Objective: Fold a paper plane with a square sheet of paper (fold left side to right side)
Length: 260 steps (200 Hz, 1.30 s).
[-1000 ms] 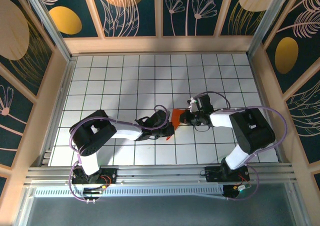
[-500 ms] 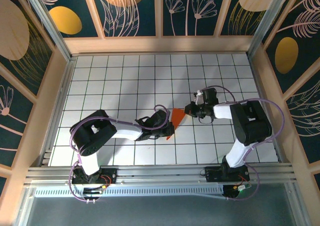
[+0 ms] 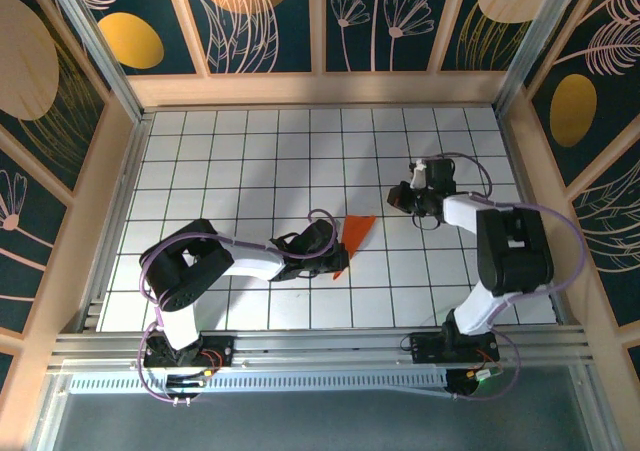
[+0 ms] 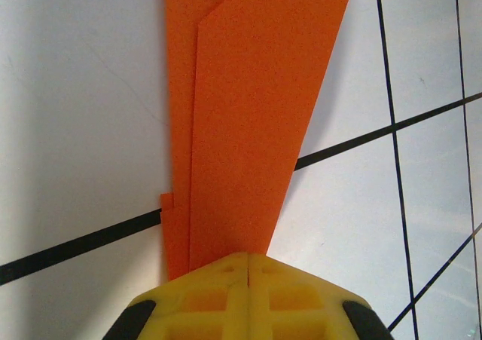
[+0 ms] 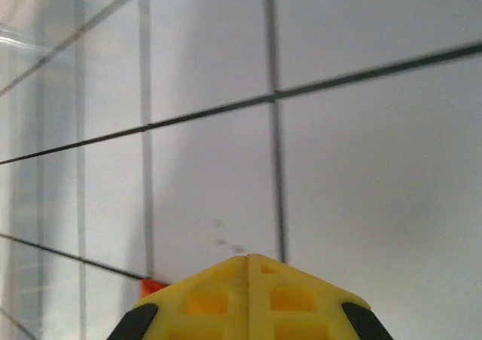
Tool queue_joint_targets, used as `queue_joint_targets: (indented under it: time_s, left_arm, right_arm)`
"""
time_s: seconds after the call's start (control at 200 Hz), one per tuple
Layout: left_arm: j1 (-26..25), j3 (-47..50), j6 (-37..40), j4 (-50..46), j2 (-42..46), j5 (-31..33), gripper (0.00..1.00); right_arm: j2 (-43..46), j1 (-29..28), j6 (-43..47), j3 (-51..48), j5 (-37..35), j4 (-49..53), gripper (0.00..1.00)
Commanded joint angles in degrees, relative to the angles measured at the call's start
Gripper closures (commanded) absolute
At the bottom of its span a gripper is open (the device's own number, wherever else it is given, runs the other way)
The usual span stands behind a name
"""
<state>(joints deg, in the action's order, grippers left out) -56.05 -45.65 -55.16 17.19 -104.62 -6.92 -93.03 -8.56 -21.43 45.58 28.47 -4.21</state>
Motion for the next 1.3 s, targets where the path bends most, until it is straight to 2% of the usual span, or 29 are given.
queue_joint_targets:
  time_s: [0.0, 0.22, 0.54, 0.871, 1.111, 1.296]
  left_arm:
    - [0.22, 3.01, -0.48, -10.09, -1.50, 2.25, 1.00]
    - [0.23, 3.28, -0.39, -10.16, -0.78, 2.50, 1.00]
    - [0.16, 3.46, -0.73, -9.20, -0.83, 2.26, 1.00]
    - [0.16, 3.37, -0.74, -8.75, 1.74, 2.08, 1.00]
    - [0.84, 2.92, -0.39, -8.62, 9.52, 1.31, 1.00]
    - [2.08, 5.53, -1.60, -4.06, 16.08, -2.73, 0.93]
  right_arm:
    - [7.25, -4.24, -3.03, -4.86, 2.50, 2.45, 1.00]
    - [9.30, -16.13, -13.75, -12.80, 3.41, -4.92, 1.00]
    - [2.11, -22.30, -16.24, -9.69, 2.56, -7.20, 1.00]
    - [-1.84, -22.47, -17.13, -11.58, 0.60, -5.55, 1.00]
    - [-4.67, -20.43, -15.04, -14.09, 2.20, -5.26, 1.00]
    - [-6.51, -20.13, -13.12, -13.88, 3.61, -4.29, 1.00]
